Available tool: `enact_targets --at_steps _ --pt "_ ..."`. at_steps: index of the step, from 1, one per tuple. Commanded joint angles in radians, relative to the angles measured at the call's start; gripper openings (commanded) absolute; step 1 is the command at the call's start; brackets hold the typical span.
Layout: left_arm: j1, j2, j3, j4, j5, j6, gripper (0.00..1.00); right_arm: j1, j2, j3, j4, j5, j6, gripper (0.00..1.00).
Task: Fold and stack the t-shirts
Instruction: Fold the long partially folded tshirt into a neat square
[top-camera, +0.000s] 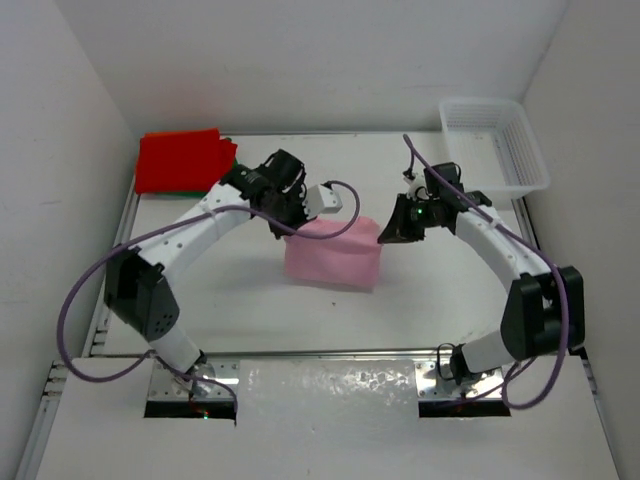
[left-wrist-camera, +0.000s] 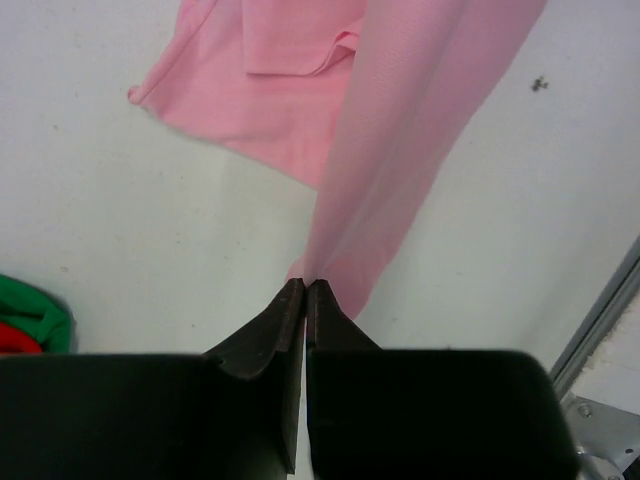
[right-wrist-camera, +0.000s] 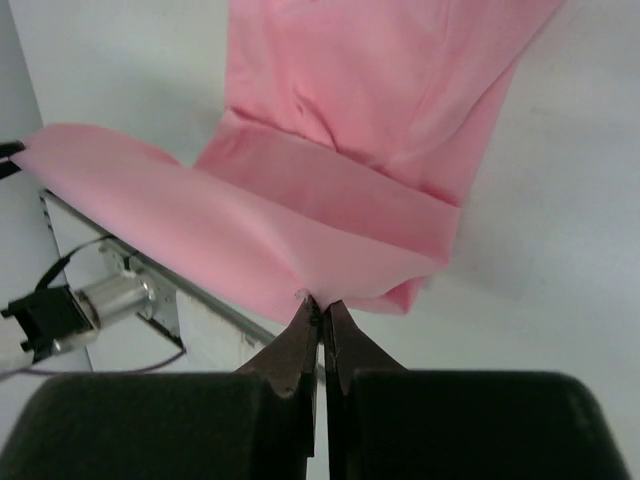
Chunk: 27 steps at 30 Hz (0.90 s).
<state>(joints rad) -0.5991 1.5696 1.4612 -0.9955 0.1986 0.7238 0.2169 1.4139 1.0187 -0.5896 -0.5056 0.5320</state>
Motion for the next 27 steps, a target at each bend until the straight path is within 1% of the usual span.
enact_targets --at_steps 1,3,6,10,14,17,24,27 --pt "0.061 0.09 0.118 0.038 -0.002 -0.017 0.0 -0.027 0.101 0.086 0.082 -0.005 -0.001 0.0" --pt "0.108 0.16 0.19 0.057 0.007 -0.032 0.0 -0.037 0.146 0.13 0.091 -0.013 0.006 0.0" --pt "0.142 0.246 0.287 0.067 0.021 -0.037 0.0 -0.056 0.213 0.167 0.097 -0.01 0.01 0.0" --pt "0.151 0.337 0.376 0.081 0.024 -0.046 0.0 -0.079 0.269 0.21 0.122 -0.001 0.028 0.0" --pt "0.153 0.401 0.442 0.097 0.041 -0.053 0.0 -0.103 0.341 0.297 0.113 -0.005 0.04 0.0" --pt "0.153 0.408 0.488 0.075 0.064 -0.05 0.0 -0.103 0.336 0.294 0.112 -0.01 0.039 0.0" --pt "0.151 0.365 0.467 0.026 0.122 -0.009 0.0 -0.105 0.267 0.236 0.102 -0.025 0.029 0.0" --pt "0.151 0.316 0.435 -0.002 0.16 0.011 0.0 -0.103 0.211 0.207 0.1 -0.03 0.028 0.0"
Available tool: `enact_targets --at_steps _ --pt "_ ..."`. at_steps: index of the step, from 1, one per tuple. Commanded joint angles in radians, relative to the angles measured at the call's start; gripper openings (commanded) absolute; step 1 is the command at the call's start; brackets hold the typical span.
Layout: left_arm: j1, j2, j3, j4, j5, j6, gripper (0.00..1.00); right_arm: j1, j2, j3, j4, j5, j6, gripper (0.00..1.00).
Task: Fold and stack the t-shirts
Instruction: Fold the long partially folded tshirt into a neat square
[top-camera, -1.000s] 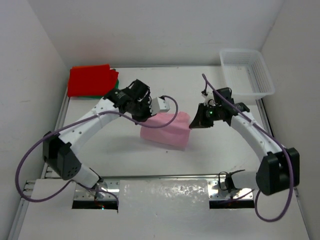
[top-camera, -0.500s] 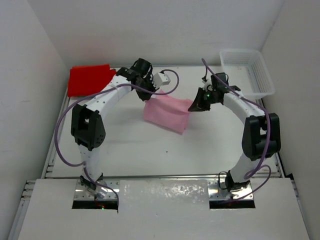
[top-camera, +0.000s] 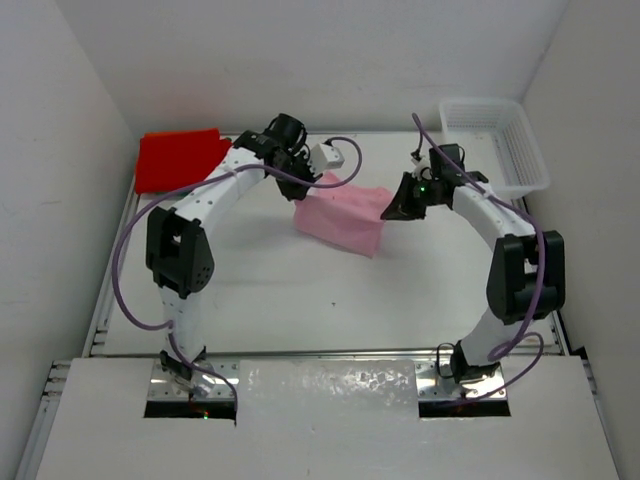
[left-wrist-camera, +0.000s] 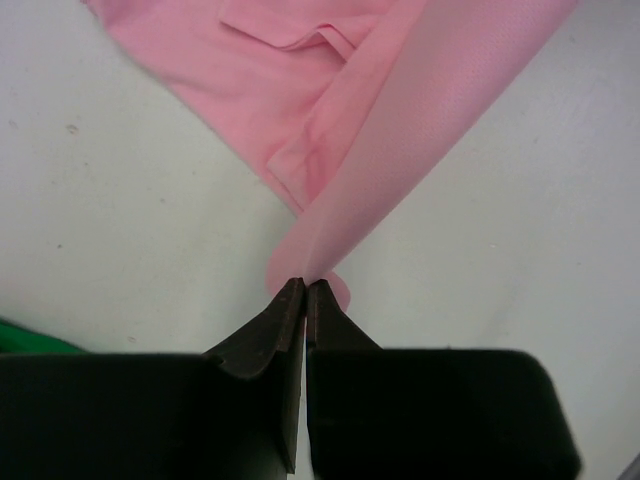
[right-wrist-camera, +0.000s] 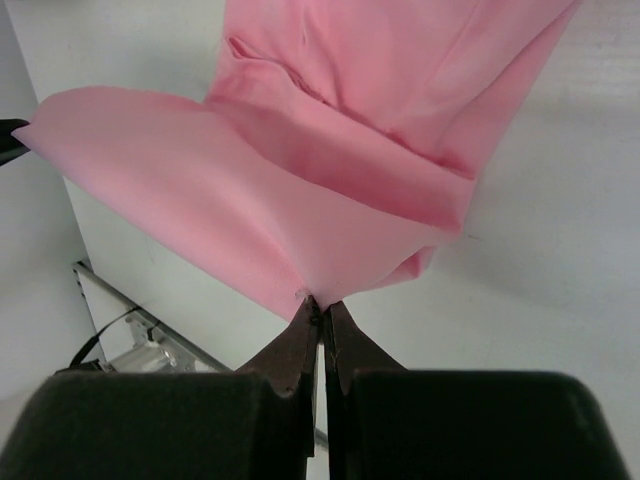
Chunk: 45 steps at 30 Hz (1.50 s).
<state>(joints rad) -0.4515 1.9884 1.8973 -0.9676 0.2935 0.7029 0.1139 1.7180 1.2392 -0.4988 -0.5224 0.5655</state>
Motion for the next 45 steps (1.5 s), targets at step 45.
enact_targets --at_steps 45 --pt "0.004 -0.399 -0.403 0.029 0.013 -0.052 0.0 0.083 -0.264 -0.155 -0.043 -0.047 0.045 0.0"
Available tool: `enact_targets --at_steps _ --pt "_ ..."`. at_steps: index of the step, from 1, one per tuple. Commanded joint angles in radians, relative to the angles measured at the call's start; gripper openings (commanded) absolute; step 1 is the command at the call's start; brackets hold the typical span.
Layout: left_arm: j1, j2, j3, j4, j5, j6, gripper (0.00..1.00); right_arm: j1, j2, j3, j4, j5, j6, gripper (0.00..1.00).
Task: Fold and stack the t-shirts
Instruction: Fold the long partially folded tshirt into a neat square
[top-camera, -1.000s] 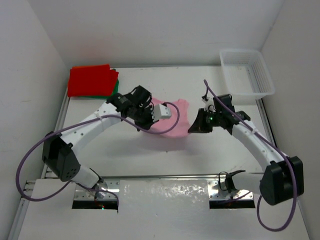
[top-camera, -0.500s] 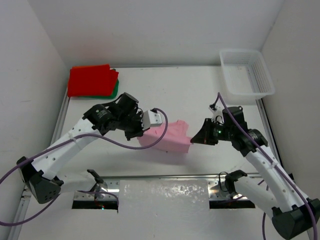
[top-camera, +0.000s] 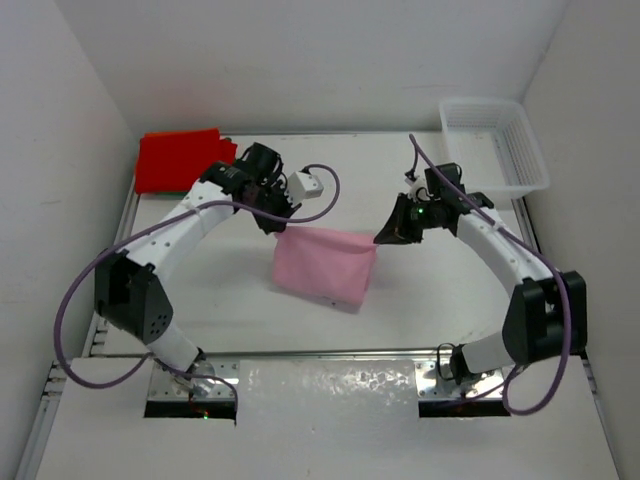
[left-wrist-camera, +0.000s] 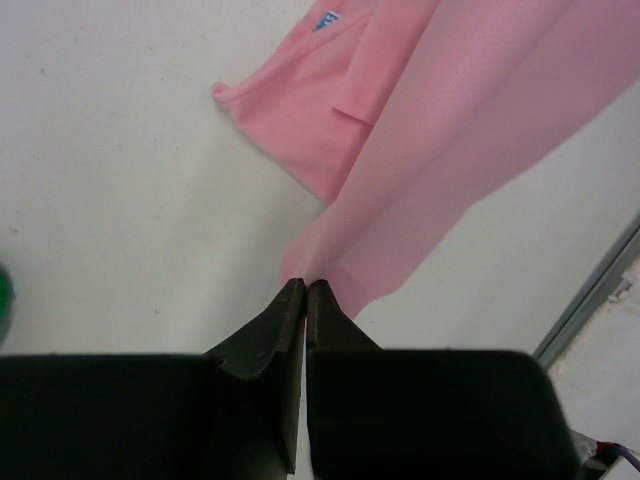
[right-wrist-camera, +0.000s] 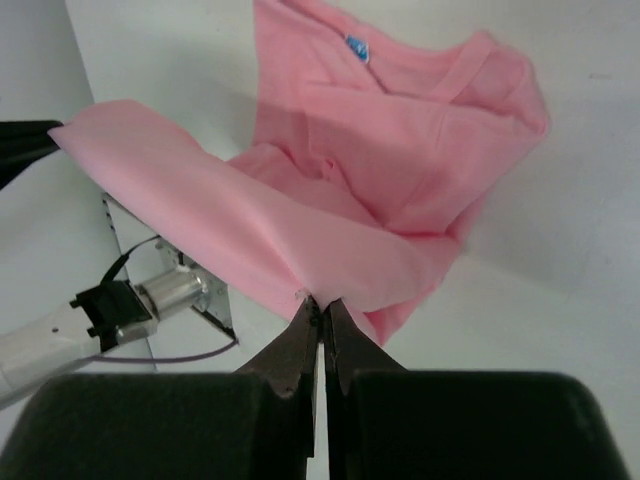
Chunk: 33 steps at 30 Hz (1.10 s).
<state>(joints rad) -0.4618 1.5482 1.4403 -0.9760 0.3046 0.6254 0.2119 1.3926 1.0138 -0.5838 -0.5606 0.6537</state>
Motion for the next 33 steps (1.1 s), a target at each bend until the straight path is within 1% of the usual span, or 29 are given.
enact_targets --at_steps 1,2,4,5,11,14,19,20,21,23,24,25,26,27,28,30,31,32,33 --pt "0.015 0.061 0.06 0.043 0.004 0.028 0.0 -0.019 0.092 0.084 0.045 -0.007 -0.046 0.0" --pt "0.021 0.102 0.077 0.051 0.004 0.031 0.0 -0.026 0.149 0.11 0.048 -0.005 -0.051 0.0" --pt "0.034 0.15 0.103 0.069 0.008 0.028 0.0 -0.048 0.198 0.13 0.056 -0.001 -0.054 0.0" --pt "0.046 0.202 0.142 0.072 0.013 0.027 0.0 -0.055 0.238 0.144 0.065 -0.001 -0.051 0.0" --pt "0.066 0.398 0.304 0.095 0.005 0.005 0.0 -0.098 0.345 0.181 0.127 -0.002 -0.022 0.0" --pt "0.066 0.482 0.382 0.099 -0.002 0.0 0.0 -0.109 0.42 0.232 0.131 -0.004 -0.019 0.0" --pt "0.066 0.578 0.454 0.089 -0.01 0.007 0.0 -0.121 0.561 0.343 0.118 -0.015 -0.023 0.0" --pt "0.066 0.601 0.472 0.089 -0.016 0.005 0.01 -0.124 0.578 0.359 0.105 -0.009 -0.026 0.0" --pt "0.068 0.612 0.482 0.095 -0.024 0.004 0.05 -0.128 0.594 0.374 0.098 -0.004 -0.029 0.0" --pt "0.069 0.639 0.497 0.114 -0.039 -0.003 0.08 -0.137 0.643 0.426 0.064 0.024 -0.049 0.05" --pt "0.069 0.645 0.502 0.126 -0.047 -0.007 0.1 -0.14 0.658 0.443 0.056 0.034 -0.057 0.1" --pt "0.072 0.658 0.505 0.138 -0.053 -0.022 0.17 -0.144 0.672 0.474 0.049 0.048 -0.072 0.19" --pt "0.078 0.662 0.508 0.167 -0.065 -0.033 0.2 -0.147 0.696 0.492 0.041 0.071 -0.08 0.24" --pt "0.081 0.667 0.511 0.186 -0.076 -0.065 0.28 -0.151 0.71 0.508 0.041 0.083 -0.086 0.3" --pt "0.086 0.676 0.514 0.204 -0.108 -0.082 0.32 -0.157 0.723 0.546 0.036 0.097 -0.097 0.39" --pt "0.095 0.682 0.529 0.258 -0.145 -0.139 0.4 -0.164 0.755 0.595 0.019 0.154 -0.115 0.42" --pt "0.1 0.684 0.552 0.282 -0.201 -0.168 0.42 -0.164 0.767 0.662 -0.016 0.215 -0.15 0.43" --pt "0.103 0.684 0.569 0.287 -0.223 -0.168 0.42 -0.163 0.767 0.696 -0.03 0.215 -0.17 0.43" --pt "0.107 0.682 0.587 0.287 -0.242 -0.188 0.43 -0.163 0.76 0.721 -0.045 0.261 -0.183 0.43"
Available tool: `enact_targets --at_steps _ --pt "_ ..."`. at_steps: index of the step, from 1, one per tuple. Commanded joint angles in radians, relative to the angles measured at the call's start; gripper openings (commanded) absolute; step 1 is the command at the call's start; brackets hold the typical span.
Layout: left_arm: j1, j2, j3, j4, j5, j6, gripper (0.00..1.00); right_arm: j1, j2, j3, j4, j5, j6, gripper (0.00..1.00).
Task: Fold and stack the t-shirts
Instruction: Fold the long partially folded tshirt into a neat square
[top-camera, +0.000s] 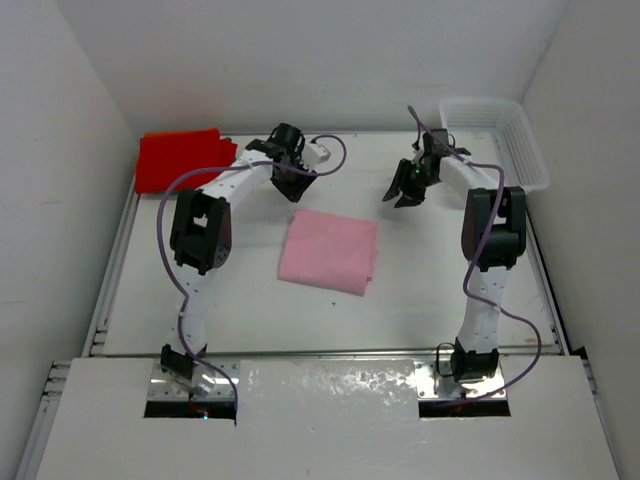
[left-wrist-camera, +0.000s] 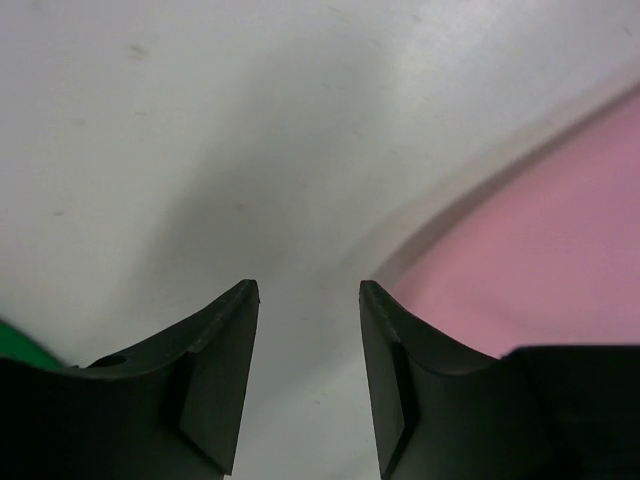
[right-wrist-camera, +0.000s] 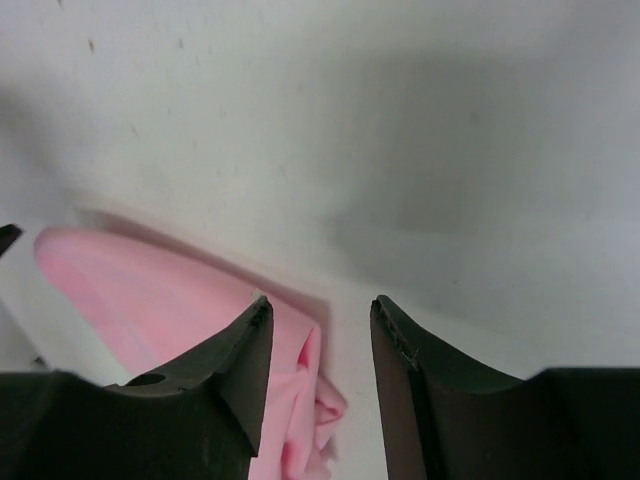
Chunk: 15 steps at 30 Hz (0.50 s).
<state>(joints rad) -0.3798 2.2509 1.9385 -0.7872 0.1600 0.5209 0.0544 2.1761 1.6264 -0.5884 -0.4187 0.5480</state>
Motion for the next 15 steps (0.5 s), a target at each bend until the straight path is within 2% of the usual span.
enact_targets --at_steps 1,3,5,6,7,8,9,10,12,13,15 --pt "0.038 -0.039 0.117 0.1 -0.115 -0.097 0.43 -0.002 -0.041 0.13 -0.051 0.132 -0.095 0.42" --pt "0.051 -0.077 0.119 0.103 -0.106 -0.148 0.43 0.03 -0.14 0.095 -0.034 0.15 -0.103 0.36" --pt "0.055 -0.17 0.056 0.091 -0.044 -0.162 0.43 0.077 -0.229 -0.02 0.005 0.207 -0.118 0.3" --pt "0.052 -0.207 0.01 0.091 0.004 -0.168 0.42 0.137 -0.318 -0.061 0.019 0.221 -0.111 0.24" --pt "0.039 -0.285 -0.098 0.094 0.101 -0.173 0.42 0.171 -0.358 -0.154 0.038 0.234 -0.096 0.21" --pt "0.03 -0.322 -0.151 0.103 0.139 -0.179 0.4 0.198 -0.396 -0.213 0.111 0.222 -0.065 0.18" --pt "0.019 -0.374 -0.205 0.105 0.176 -0.183 0.4 0.243 -0.462 -0.344 0.166 0.201 0.028 0.16" --pt "0.003 -0.393 -0.298 0.106 0.246 -0.19 0.39 0.257 -0.487 -0.411 0.294 0.158 0.085 0.13" --pt "-0.008 -0.424 -0.378 0.115 0.308 -0.203 0.39 0.286 -0.533 -0.59 0.405 0.133 0.232 0.1" --pt "-0.013 -0.427 -0.451 0.123 0.347 -0.211 0.39 0.297 -0.533 -0.629 0.492 0.126 0.259 0.09" --pt "-0.016 -0.422 -0.531 0.172 0.361 -0.245 0.39 0.32 -0.515 -0.675 0.509 0.101 0.283 0.07"
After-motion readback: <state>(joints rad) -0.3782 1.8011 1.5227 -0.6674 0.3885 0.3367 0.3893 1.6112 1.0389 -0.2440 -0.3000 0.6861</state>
